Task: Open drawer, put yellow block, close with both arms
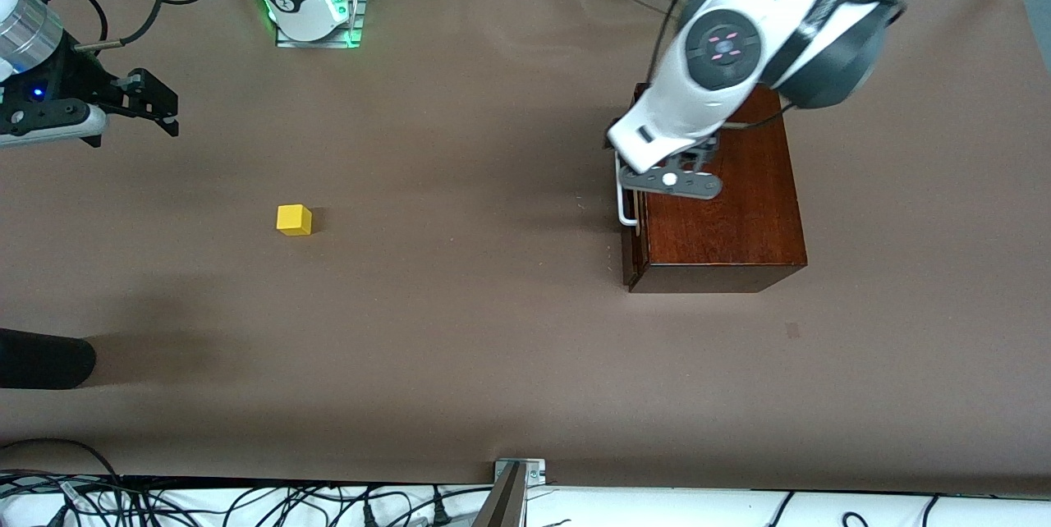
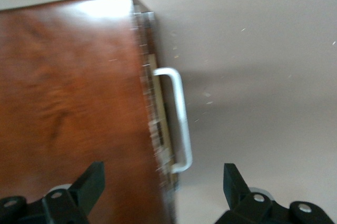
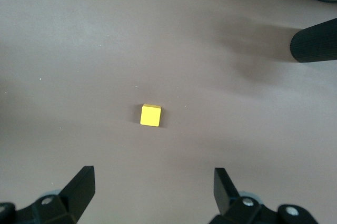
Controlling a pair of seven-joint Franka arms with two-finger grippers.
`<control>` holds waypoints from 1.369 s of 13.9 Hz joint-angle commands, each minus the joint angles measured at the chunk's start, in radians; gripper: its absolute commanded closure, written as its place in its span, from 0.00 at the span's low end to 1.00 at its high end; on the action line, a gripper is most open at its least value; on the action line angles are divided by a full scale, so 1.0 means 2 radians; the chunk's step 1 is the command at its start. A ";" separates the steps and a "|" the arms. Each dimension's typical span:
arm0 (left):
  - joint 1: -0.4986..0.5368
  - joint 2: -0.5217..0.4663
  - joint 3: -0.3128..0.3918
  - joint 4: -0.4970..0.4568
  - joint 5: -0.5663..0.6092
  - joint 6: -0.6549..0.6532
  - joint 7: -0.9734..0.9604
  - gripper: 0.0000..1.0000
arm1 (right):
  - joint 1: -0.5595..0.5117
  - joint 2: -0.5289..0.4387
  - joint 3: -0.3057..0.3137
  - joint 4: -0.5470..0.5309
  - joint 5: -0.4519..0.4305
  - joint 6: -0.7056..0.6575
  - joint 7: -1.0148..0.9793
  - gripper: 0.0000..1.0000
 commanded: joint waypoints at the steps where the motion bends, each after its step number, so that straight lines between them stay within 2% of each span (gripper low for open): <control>1: -0.025 0.044 -0.001 0.020 0.048 0.016 -0.043 0.00 | 0.001 0.001 0.001 0.010 -0.003 -0.011 0.007 0.00; 6: -0.031 0.046 -0.001 -0.057 0.077 0.101 -0.080 0.00 | 0.000 0.002 0.000 0.010 -0.003 -0.005 0.008 0.00; 13: -0.046 0.058 -0.001 -0.092 0.095 0.153 -0.122 0.00 | 0.000 0.004 0.000 0.011 -0.005 -0.003 0.008 0.00; 19: -0.065 0.086 -0.002 -0.095 0.133 0.172 -0.178 0.00 | 0.000 0.006 0.000 0.011 -0.010 0.002 0.007 0.00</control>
